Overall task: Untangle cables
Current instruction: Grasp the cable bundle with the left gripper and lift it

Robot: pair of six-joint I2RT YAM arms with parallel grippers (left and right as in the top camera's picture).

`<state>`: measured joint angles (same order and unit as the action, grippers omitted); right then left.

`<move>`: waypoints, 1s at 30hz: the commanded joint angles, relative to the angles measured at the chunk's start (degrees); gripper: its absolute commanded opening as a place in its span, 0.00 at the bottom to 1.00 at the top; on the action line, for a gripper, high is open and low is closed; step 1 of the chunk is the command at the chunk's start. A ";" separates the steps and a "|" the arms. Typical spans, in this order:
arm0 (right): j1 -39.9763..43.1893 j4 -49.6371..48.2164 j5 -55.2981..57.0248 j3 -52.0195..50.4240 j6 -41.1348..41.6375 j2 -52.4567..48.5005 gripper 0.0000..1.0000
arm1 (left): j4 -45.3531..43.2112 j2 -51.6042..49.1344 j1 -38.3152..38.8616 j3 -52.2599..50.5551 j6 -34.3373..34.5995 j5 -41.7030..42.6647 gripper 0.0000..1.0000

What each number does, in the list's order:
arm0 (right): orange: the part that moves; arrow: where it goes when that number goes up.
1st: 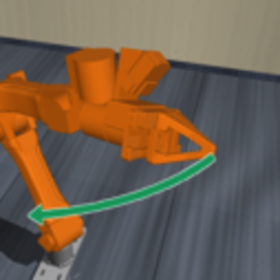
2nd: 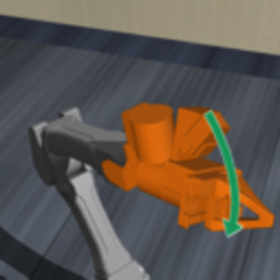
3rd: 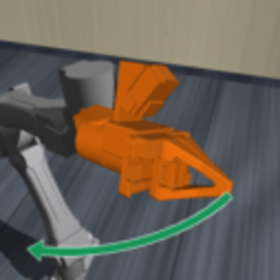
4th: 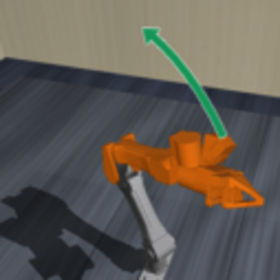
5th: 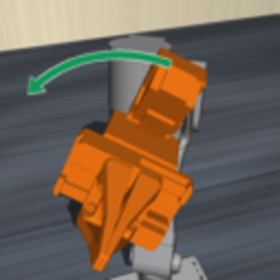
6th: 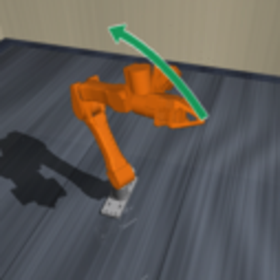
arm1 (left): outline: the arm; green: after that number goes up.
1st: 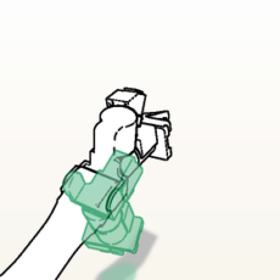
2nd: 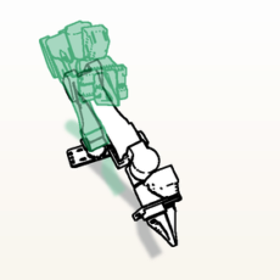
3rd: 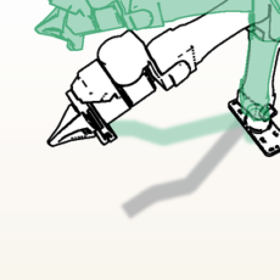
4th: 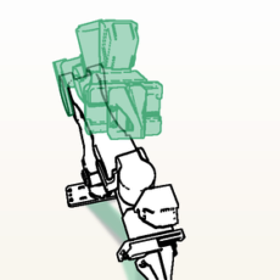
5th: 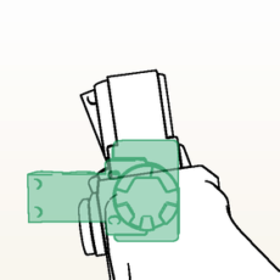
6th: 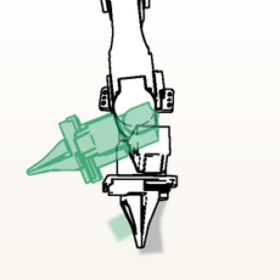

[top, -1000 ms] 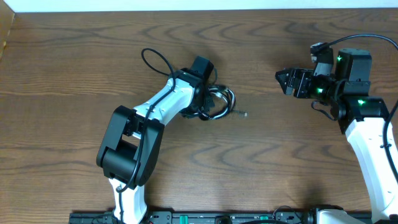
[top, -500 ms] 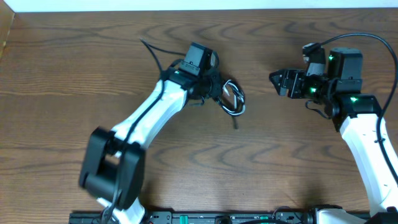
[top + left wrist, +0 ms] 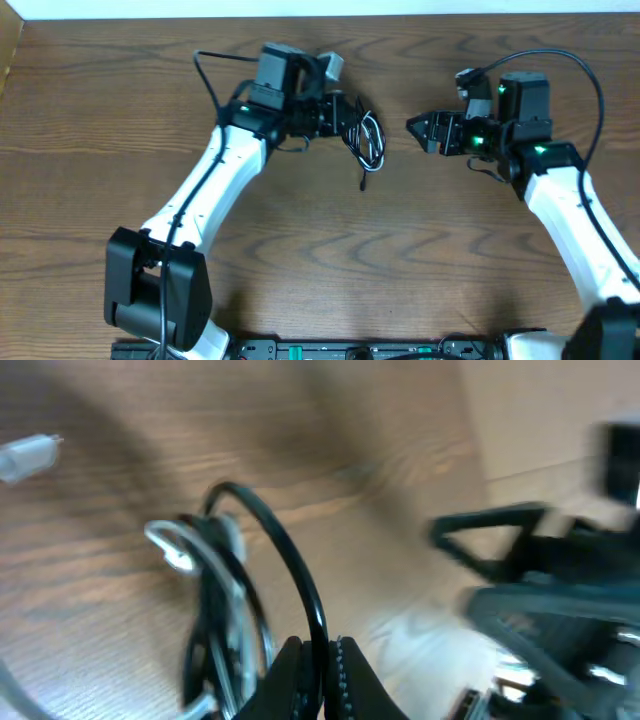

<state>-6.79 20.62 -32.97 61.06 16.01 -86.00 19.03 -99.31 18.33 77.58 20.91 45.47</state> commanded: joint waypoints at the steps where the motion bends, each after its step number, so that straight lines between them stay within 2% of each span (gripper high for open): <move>1: -0.46 -2.93 -7.43 1.05 4.46 -3.39 0.75 | -2.75 0.26 -3.63 1.05 -0.94 13.73 0.07; 6: -2.32 -7.32 -8.20 1.07 11.04 -8.85 0.68 | -5.64 0.26 -5.79 1.05 -0.48 20.20 0.08; 12: -3.67 -14.43 -15.58 1.07 10.29 -11.74 0.73 | -10.99 0.26 -5.95 1.05 3.10 24.41 0.08; 17: -3.52 -16.98 -19.30 1.07 3.58 -11.72 0.77 | -16.17 0.26 -7.19 1.05 11.74 22.93 0.07; 21: -3.50 -16.26 -26.36 1.07 -7.63 -11.72 0.79 | -16.13 0.26 -8.31 1.03 18.53 19.58 0.07; 26: -3.50 -13.68 -31.28 1.07 -17.14 -11.72 0.84 | -16.13 0.26 -8.66 1.03 28.06 19.43 0.07; 30: -4.09 -9.44 -32.04 1.07 -25.00 -11.78 0.82 | -16.13 0.26 -8.66 1.03 34.69 19.78 0.07</move>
<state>-10.22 9.30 -61.80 61.23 0.40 -98.00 3.22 -99.33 9.80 77.58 47.48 64.51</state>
